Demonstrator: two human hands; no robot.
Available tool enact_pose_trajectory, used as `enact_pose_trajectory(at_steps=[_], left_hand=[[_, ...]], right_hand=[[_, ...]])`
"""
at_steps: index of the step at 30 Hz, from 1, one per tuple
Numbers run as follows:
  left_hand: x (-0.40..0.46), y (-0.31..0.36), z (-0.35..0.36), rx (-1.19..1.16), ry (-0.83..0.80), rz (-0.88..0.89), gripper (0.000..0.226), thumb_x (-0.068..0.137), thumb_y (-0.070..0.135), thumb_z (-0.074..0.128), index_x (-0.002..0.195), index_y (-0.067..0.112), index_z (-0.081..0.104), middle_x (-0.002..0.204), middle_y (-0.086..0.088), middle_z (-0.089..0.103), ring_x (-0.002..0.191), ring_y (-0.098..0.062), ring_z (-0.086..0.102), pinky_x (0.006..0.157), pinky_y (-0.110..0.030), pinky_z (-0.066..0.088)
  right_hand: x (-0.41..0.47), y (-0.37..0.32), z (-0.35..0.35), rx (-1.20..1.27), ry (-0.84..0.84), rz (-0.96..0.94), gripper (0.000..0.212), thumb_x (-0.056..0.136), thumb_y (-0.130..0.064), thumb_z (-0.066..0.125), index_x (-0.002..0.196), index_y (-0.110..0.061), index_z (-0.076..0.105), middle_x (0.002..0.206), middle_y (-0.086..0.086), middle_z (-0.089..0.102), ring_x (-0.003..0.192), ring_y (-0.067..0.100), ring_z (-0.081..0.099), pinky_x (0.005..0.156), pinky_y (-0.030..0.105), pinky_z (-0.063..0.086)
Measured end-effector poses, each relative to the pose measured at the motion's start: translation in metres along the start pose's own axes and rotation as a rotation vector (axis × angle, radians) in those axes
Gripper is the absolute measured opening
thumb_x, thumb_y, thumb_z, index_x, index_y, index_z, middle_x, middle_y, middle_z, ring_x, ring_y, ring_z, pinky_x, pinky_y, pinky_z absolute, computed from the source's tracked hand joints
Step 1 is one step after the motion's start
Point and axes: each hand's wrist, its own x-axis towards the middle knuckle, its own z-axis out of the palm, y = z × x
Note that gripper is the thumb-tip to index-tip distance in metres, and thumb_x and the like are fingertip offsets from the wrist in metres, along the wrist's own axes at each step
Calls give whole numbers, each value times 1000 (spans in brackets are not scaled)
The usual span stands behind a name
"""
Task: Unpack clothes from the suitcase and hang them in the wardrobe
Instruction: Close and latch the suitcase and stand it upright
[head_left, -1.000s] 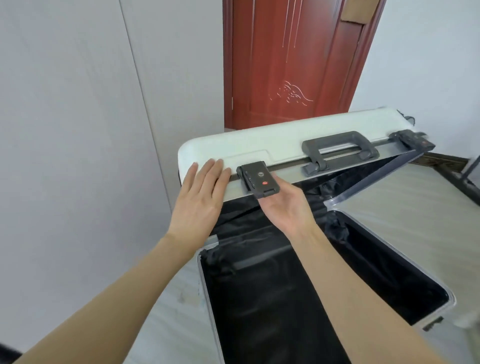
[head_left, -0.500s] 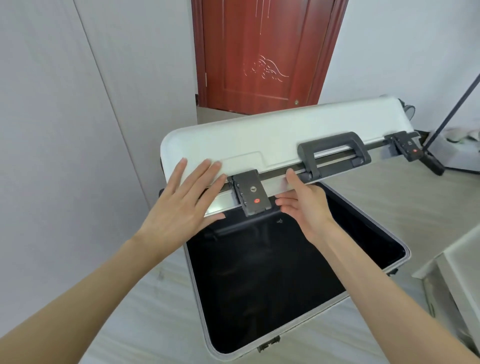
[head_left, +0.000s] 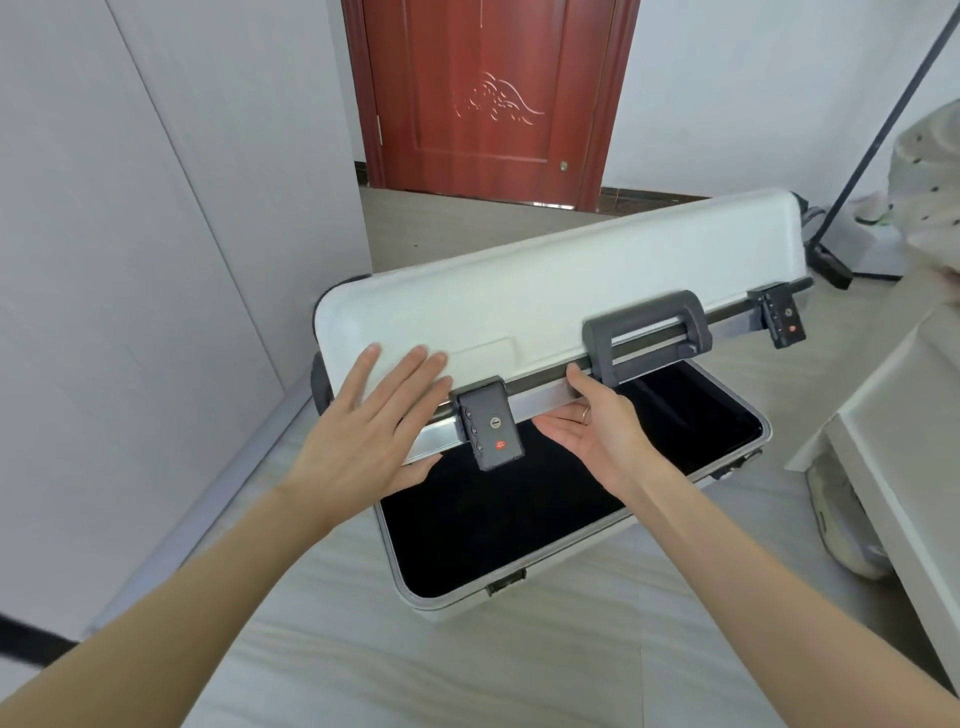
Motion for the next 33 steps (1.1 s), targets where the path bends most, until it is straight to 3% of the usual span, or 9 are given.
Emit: enact_pose_trajectory(at_steps=[5,8,14,18,20,23,27,30,33], left_hand=[[-19,37,-1,6,-21,11,73,75,44,68,132,7,43,145,-15,40,136,-31,30,112,-56,18],[-34,62,0,9,-23,3,71,68,34,76,129,9,49,142,-13,45,133,-31,40,111,-54,20],[-60,98,20,61,-108,42,72,73,24,75,135,11,42,149,-12,31,140,-31,21,116,-53,3],[-73,105,29,112,-170,75,81,73,22,71,143,11,30,153,-12,19,143,-30,6,116,-53,-1],[-75,106,32,111,-166,89,77,74,13,64,143,11,29,153,-11,17,142,-30,5,116,-53,-4],[-73,106,35,106,-190,150,78,71,9,62,141,15,31,155,-10,10,143,-32,5,114,-57,-8],[-61,107,30,-20,-172,19,73,71,0,52,139,16,31,153,-11,17,140,-35,18,112,-62,7],[-54,104,28,-123,-193,-200,80,71,15,73,140,13,32,150,-17,30,137,-35,31,108,-59,26],[-55,108,30,-172,-197,-266,80,73,22,73,141,10,32,146,-19,36,133,-36,38,107,-56,30]], right_hand=[[-14,21,-25,-6,-24,71,32,86,-37,62,97,-7,56,92,21,65,90,30,68,83,37,57],[-18,38,-35,-20,-24,144,49,83,-45,63,113,-9,51,94,20,63,93,31,67,79,34,57],[-17,65,-52,16,72,250,52,83,-42,65,115,-6,45,115,23,53,104,36,62,78,37,56],[-11,81,-60,-84,139,287,53,81,-41,68,111,-2,48,92,19,57,91,34,65,80,35,54],[-8,85,-64,-131,171,280,57,81,-41,69,108,4,49,89,19,59,82,31,66,78,33,55],[-5,83,-61,-55,110,257,53,86,-38,63,111,6,46,104,25,58,82,29,65,69,28,58],[-8,85,-58,-75,14,312,47,92,-39,56,111,2,46,98,24,60,83,28,64,72,29,57],[-15,100,-60,-263,13,281,34,93,-33,55,101,0,55,83,14,63,72,21,62,65,26,55],[-14,132,-63,-805,1,141,19,93,-22,56,87,-4,61,71,10,62,64,22,58,69,35,54]])
